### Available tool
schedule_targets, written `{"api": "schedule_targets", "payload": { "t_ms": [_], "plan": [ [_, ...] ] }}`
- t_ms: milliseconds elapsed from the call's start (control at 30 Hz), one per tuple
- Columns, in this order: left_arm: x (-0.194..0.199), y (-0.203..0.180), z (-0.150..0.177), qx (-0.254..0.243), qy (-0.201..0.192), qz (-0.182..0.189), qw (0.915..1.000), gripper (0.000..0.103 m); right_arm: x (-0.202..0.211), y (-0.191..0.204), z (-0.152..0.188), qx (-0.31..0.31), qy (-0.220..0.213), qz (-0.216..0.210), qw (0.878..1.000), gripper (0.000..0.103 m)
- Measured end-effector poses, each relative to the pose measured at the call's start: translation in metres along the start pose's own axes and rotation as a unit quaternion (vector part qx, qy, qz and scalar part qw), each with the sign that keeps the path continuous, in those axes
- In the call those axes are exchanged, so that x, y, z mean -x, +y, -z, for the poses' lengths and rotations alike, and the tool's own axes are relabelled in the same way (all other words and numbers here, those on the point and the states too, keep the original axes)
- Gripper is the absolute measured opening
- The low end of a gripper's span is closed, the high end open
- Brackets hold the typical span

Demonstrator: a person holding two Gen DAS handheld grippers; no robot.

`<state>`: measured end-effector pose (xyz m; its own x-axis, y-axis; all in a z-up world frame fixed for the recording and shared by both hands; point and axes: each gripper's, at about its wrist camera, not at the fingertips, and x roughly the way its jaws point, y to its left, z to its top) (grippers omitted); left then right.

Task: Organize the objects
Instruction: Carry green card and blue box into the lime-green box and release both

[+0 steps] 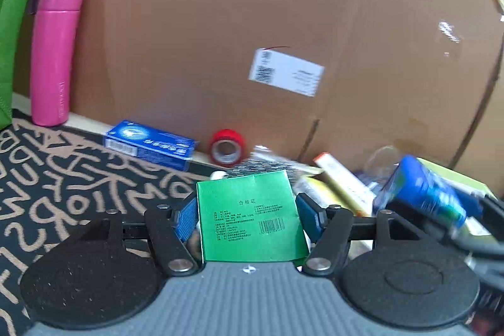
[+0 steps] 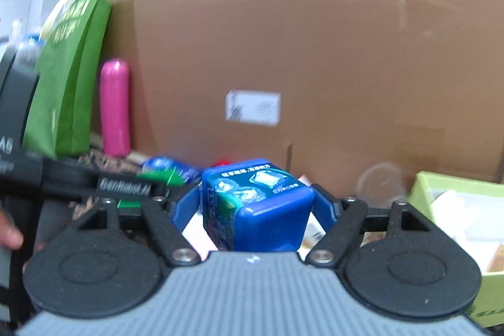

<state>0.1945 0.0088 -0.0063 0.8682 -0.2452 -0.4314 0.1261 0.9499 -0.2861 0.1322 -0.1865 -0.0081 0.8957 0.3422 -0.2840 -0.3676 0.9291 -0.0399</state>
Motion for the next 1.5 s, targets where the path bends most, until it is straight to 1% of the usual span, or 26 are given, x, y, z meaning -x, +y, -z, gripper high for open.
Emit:
{"api": "schedule_targets", "payload": {
  "t_ms": [100,167,300,433,533,600,667,733,833,933,967,1000,1033,1067,1100,1133,1233,1267,1333,1433,1500],
  "plan": [
    [0.000,-0.018,-0.005,-0.008,0.010,0.029,0.9995,0.068,0.014,-0.021,-0.008,-0.017,-0.026,0.020,0.999,0.075],
    [-0.001,-0.033,-0.009,-0.013,0.016,0.049,0.9986,0.068,0.024,-0.042,-0.013,-0.040,-0.044,0.038,0.997,0.075],
    [-0.006,-0.071,-0.019,-0.033,0.026,0.088,0.9953,0.068,0.045,-0.086,-0.018,-0.087,-0.076,0.091,0.989,0.075],
    [-0.013,-0.121,-0.027,-0.070,0.031,0.121,0.9897,0.068,0.064,-0.133,-0.013,-0.143,-0.095,0.150,0.974,0.075],
    [-0.019,-0.158,-0.030,-0.088,0.037,0.150,0.9841,0.068,0.073,-0.162,-0.003,-0.174,-0.095,0.207,0.958,0.075],
    [-0.024,-0.179,-0.031,-0.093,0.044,0.169,0.9803,0.068,0.074,-0.176,0.003,-0.174,-0.084,0.260,0.946,0.075],
    [-0.031,-0.201,-0.030,-0.100,0.051,0.181,0.9770,0.068,0.073,-0.186,0.009,-0.167,-0.071,0.302,0.936,0.075],
    [-0.039,-0.220,-0.027,-0.111,0.056,0.188,0.9743,0.068,0.072,-0.198,0.015,-0.177,-0.063,0.325,0.927,0.075],
    [-0.049,-0.239,-0.022,-0.118,0.065,0.194,0.9716,0.068,0.071,-0.215,0.023,-0.203,-0.061,0.332,0.919,0.075],
    [-0.057,-0.249,-0.018,-0.112,0.073,0.198,0.9710,0.069,0.069,-0.228,0.028,-0.218,-0.061,0.341,0.913,0.075],
    [-0.062,-0.250,-0.017,-0.105,0.072,0.208,0.9699,0.072,0.070,-0.232,0.031,-0.226,-0.071,0.342,0.909,0.076],
    [-0.066,-0.249,-0.017,-0.098,0.071,0.219,0.9682,0.078,0.072,-0.236,0.034,-0.236,-0.086,0.339,0.907,0.085],
    [-0.069,-0.249,-0.017,-0.093,0.074,0.219,0.9684,0.093,0.076,-0.241,0.038,-0.257,-0.102,0.332,0.902,0.103],
    [-0.069,-0.249,-0.016,-0.091,0.072,0.207,0.9715,0.099,0.079,-0.246,0.040,-0.280,-0.113,0.330,0.895,0.103],
    [-0.069,-0.248,-0.015,-0.091,0.063,0.196,0.9744,0.099,0.085,-0.251,0.043,-0.303,-0.126,0.327,0.886,0.103],
    [-0.068,-0.247,-0.014,-0.096,0.055,0.194,0.9747,0.099,0.089,-0.257,0.045,-0.328,-0.138,0.319,0.879,0.103],
    [-0.068,-0.242,-0.013,-0.102,0.059,0.192,0.9742,0.099,0.102,-0.265,0.051,-0.366,-0.163,0.310,0.862,0.103],
    [-0.067,-0.240,-0.013,-0.101,0.059,0.191,0.9746,0.099,0.105,-0.269,0.052,-0.371,-0.167,0.308,0.860,0.103],
    [-0.065,-0.236,-0.014,-0.100,0.056,0.187,0.9757,0.099,0.105,-0.270,0.051,-0.376,-0.171,0.304,0.858,0.103],
    [-0.062,-0.231,-0.016,-0.102,0.049,0.178,0.9774,0.099,0.098,-0.261,0.053,-0.372,-0.163,0.301,0.863,0.103],
    [-0.061,-0.228,-0.018,-0.102,0.049,0.175,0.9780,0.099,0.104,-0.258,0.049,-0.364,-0.158,0.305,0.866,0.103]
  ]
}}
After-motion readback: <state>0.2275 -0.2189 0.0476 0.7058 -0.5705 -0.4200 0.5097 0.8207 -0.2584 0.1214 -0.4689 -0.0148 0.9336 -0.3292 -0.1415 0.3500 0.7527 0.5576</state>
